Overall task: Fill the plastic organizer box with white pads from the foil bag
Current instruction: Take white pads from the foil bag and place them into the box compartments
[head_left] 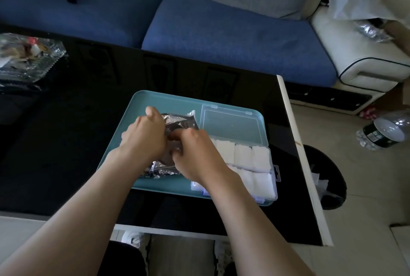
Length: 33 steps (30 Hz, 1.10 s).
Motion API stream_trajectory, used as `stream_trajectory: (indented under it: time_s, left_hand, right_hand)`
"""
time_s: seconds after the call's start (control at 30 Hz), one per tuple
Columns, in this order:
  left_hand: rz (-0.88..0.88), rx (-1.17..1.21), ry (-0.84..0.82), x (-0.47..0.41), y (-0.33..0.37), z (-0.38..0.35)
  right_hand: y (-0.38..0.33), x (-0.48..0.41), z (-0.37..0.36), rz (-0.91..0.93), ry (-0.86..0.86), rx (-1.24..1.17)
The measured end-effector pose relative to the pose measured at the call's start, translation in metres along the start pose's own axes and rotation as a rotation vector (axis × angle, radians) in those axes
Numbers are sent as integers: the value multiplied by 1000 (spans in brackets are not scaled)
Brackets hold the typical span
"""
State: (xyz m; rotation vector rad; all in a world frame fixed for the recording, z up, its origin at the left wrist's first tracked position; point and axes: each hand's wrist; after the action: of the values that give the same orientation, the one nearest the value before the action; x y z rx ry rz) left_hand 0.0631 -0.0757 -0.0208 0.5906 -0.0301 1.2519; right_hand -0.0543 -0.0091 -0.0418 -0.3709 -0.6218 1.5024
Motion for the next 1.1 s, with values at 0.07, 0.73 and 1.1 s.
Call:
stream_trajectory:
  time_s: [0.07, 0.73, 1.1]
  left_hand:
    - [-24, 24, 0, -2, -3, 0]
    - [33, 432, -36, -10, -4, 9]
    - [135, 864, -66, 0, 12, 24]
  right_hand:
    - [2, -4, -4, -36, 12, -7]
    - [12, 0, 22, 17, -25, -157]
    - [19, -2, 31, -179, 151, -453]
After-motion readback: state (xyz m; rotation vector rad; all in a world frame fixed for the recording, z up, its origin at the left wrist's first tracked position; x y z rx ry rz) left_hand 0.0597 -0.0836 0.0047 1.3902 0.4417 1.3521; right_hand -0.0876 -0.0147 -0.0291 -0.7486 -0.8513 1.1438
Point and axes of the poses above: each hand's wrist, its own x-axis away from the middle knuckle, its own z-axis out of the back of the hand, y = z × x, and after that the axes turned 10 degrees about -y, right-handed
